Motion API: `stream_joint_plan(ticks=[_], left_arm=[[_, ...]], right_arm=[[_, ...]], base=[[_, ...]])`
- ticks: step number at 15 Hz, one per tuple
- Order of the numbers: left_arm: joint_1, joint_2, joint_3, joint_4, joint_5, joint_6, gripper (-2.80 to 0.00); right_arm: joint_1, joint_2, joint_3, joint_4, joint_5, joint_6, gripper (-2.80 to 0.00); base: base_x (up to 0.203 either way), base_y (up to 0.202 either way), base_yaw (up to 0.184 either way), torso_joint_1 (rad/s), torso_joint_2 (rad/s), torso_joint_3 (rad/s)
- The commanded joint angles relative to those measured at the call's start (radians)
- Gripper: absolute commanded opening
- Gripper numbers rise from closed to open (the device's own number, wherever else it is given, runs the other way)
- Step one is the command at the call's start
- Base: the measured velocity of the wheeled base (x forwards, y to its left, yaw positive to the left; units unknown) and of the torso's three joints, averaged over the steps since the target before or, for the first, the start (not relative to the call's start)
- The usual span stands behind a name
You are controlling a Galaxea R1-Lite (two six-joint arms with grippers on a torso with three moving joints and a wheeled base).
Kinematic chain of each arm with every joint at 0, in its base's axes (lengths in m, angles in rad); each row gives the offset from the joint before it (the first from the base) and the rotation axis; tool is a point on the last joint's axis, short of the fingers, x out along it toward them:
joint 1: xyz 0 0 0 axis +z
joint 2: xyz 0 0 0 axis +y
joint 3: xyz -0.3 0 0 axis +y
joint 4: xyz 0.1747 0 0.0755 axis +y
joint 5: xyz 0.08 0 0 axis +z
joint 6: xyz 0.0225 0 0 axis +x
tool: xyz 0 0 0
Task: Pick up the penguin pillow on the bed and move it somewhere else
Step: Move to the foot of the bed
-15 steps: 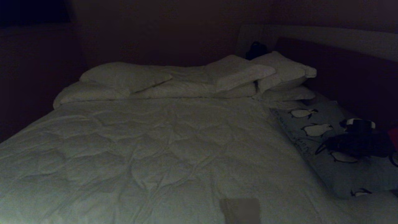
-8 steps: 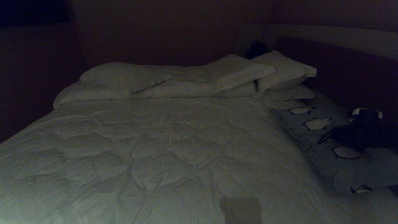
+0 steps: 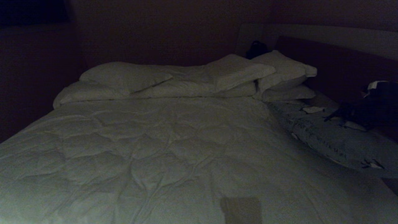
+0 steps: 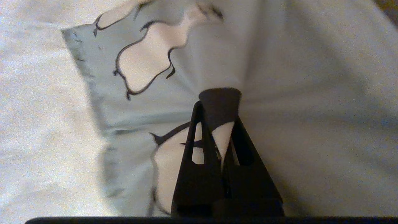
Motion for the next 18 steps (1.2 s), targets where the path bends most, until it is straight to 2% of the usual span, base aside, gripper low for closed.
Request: stream_joint_plan(ticks=[1, 5, 10, 13, 18], left_arm=[[0.0, 0.0, 0.0, 0.0, 0.001, 0.0, -2.8], [0.0, 0.0, 0.0, 0.0, 0.001, 0.0, -2.8], [0.0, 0.0, 0.0, 0.0, 0.001, 0.0, -2.8], [0.0, 0.0, 0.0, 0.0, 0.001, 0.0, -2.8], [0.0, 0.0, 0.0, 0.0, 0.001, 0.0, -2.8]], right_arm=[[0.016, -0.117, 0.0, 0.036, 0.048, 0.069, -2.8], [0.051, -0.257, 0.001, 0.065, 0.137, 0.212, -2.8], [0.12, -0.376, 0.055, 0.063, 0.143, 0.305, -2.8], [0.128, -0.419, 0.064, 0.061, 0.142, 0.389, -2.8], [0.128, -0.433, 0.113, 0.046, 0.118, 0.395, -2.8]], base=[[0.0, 0.0, 0.0, 0.0, 0.0, 0.0], [0.0, 0.0, 0.0, 0.0, 0.0, 0.0], [0.0, 0.0, 0.0, 0.0, 0.0, 0.0], [0.0, 0.0, 0.0, 0.0, 0.0, 0.0], [0.0, 0.0, 0.0, 0.0, 0.0, 0.0]])
